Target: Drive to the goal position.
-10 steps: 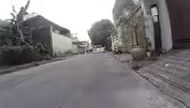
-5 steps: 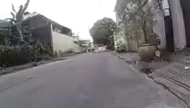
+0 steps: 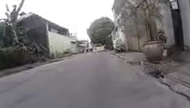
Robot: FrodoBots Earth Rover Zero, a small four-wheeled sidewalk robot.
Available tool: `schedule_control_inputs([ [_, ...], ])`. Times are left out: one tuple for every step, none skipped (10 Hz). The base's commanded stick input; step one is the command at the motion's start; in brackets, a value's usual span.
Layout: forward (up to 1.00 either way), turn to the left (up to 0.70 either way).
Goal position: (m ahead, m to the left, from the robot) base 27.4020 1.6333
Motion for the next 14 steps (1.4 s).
schedule_control_inputs([
  [1.0,-0.31],
  [1.0,-0.17],
  [1.0,-0.04],
  [1.0,0.06],
  [1.0,0.06],
  [1.0,0.06],
  [1.0,0.06],
  [1.0,0.06],
  [1.0,0.06],
  [1.0,0.06],
  [1.0,0.06],
  [1.0,0.06],
  [1.0,0.06],
  [1.0,0.06],
])
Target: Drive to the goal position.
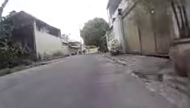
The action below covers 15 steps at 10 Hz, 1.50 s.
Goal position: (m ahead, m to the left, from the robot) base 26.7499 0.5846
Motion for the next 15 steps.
schedule_control_inputs([
  [1.0,0.06],
  [1.0,0.06],
  [1.0,0.06],
  [1.0,0.06],
  [1.0,0.06],
  [1.0,0.06],
  [1.0,0.06],
  [1.0,0.06],
  [1.0,0.06],
  [1.0,0.06],
  [1.0,0.06],
  [1.0,0.06],
  [1.0,0.06],
  [1.0,0.06],
  [1.0,-0.22],
])
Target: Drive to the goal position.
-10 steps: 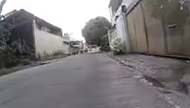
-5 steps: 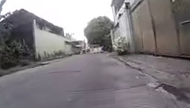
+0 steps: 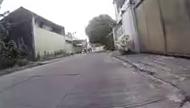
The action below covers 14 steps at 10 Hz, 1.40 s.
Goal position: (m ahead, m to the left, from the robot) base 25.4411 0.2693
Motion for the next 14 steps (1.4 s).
schedule_control_inputs([
  [1.0,-0.22],
  [1.0,-0.04],
  [1.0,0.06],
  [1.0,0.06],
  [1.0,0.06],
  [1.0,0.06],
  [1.0,0.06],
  [1.0,0.06],
  [1.0,0.06],
  [1.0,0.06],
  [1.0,0.06],
  [1.0,-0.01],
  [1.0,-0.17],
  [1.0,-0.34],
])
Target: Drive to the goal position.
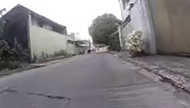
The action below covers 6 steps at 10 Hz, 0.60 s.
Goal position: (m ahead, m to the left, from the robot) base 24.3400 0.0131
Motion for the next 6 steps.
schedule_control_inputs([
  [1.0,-0.34],
  [1.0,-0.34],
  [1.0,-0.34],
  [1.0,-0.34],
  [1.0,-0.34],
  [1.0,-0.34],
])
